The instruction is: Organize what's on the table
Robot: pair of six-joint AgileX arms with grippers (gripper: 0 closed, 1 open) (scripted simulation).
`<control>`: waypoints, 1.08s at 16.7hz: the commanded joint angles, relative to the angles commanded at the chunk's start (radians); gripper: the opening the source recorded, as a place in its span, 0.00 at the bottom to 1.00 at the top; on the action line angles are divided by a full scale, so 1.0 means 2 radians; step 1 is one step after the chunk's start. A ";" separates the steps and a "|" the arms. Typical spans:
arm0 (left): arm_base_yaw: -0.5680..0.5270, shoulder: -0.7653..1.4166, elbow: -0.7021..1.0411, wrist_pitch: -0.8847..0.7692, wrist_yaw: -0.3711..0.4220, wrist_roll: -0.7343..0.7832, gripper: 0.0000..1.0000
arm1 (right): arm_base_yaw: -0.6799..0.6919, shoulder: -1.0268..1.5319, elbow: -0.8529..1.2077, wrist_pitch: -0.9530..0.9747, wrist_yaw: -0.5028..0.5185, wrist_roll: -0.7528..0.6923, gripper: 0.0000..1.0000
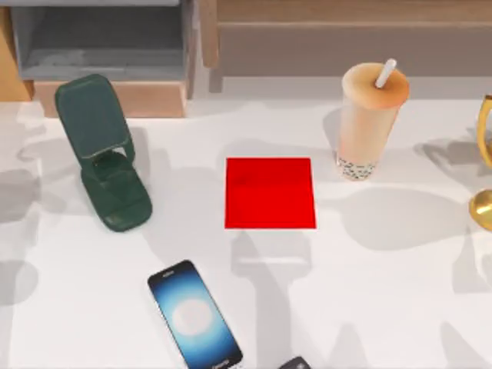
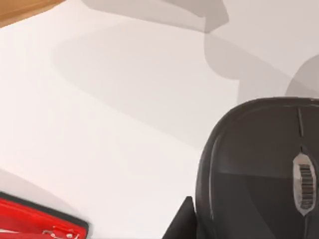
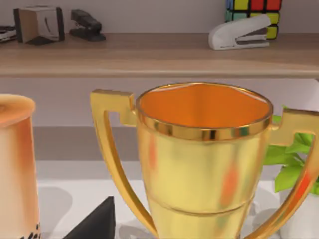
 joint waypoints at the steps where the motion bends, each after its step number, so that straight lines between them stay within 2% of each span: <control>1: -0.004 -0.003 0.006 -0.002 0.000 0.001 0.00 | 0.000 0.000 0.000 0.000 0.000 0.000 1.00; 4: -0.045 -0.017 0.052 -0.018 0.000 0.005 0.00 | 0.000 0.000 0.000 0.000 0.000 0.000 1.00; 8: -0.151 -0.025 0.158 -0.038 -0.004 -0.026 0.00 | 0.000 0.000 0.000 0.000 0.000 0.000 1.00; 13: -0.307 0.048 0.268 -0.054 -0.013 -0.148 0.00 | 0.000 0.000 0.000 0.000 0.000 0.000 1.00; 18: -0.416 0.192 0.287 -0.065 -0.012 -0.290 0.00 | 0.000 0.000 0.000 0.000 0.000 0.000 1.00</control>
